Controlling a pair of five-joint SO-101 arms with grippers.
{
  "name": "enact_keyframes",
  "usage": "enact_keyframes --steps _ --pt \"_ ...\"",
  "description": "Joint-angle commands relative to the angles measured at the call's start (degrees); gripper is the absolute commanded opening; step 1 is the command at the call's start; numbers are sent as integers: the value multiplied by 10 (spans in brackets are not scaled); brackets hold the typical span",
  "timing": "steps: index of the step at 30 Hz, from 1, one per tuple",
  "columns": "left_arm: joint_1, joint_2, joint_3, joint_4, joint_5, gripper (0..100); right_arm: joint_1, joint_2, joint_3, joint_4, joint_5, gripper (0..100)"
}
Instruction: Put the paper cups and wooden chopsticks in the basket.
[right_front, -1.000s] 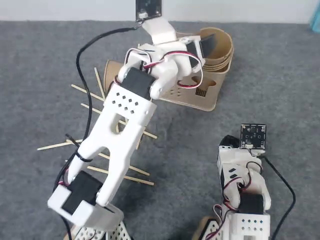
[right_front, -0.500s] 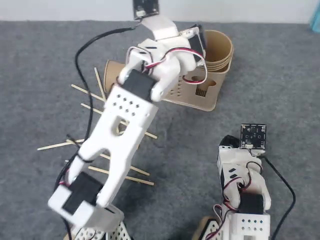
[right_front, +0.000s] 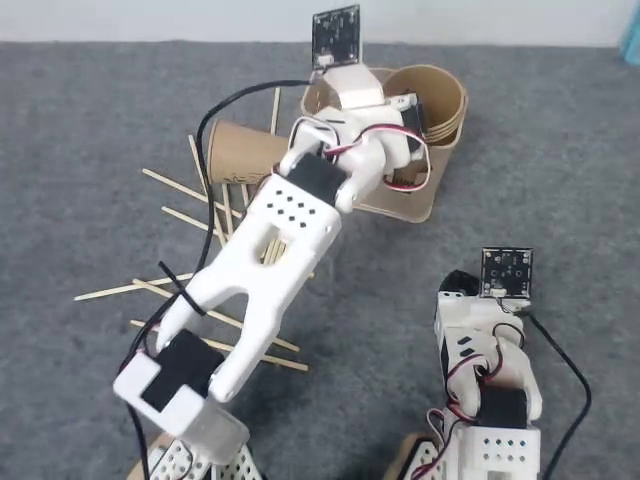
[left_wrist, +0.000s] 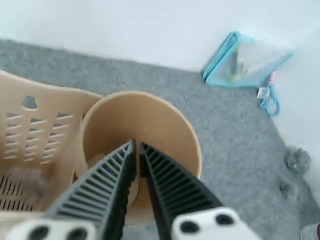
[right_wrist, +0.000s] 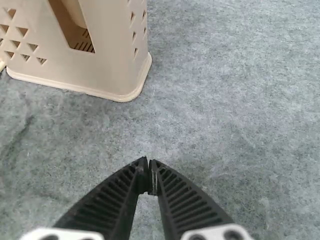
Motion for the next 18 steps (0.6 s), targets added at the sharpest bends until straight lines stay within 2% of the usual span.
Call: enact_keyframes --steps 1,8,12,15,18 --pt "4 -2 43 -39 4 13 -5 -2 13 3 10 9" --pt "5 -101 47 -35 4 13 -5 -3 13 2 35 9" --pt "-3 -204 49 25 2 13 -5 -3 13 2 34 9" --pt "-39 -271 49 80 -32 13 -5 -3 13 2 34 9" --pt "-110 -326 49 146 -65 13 -5 -4 13 2 34 9"
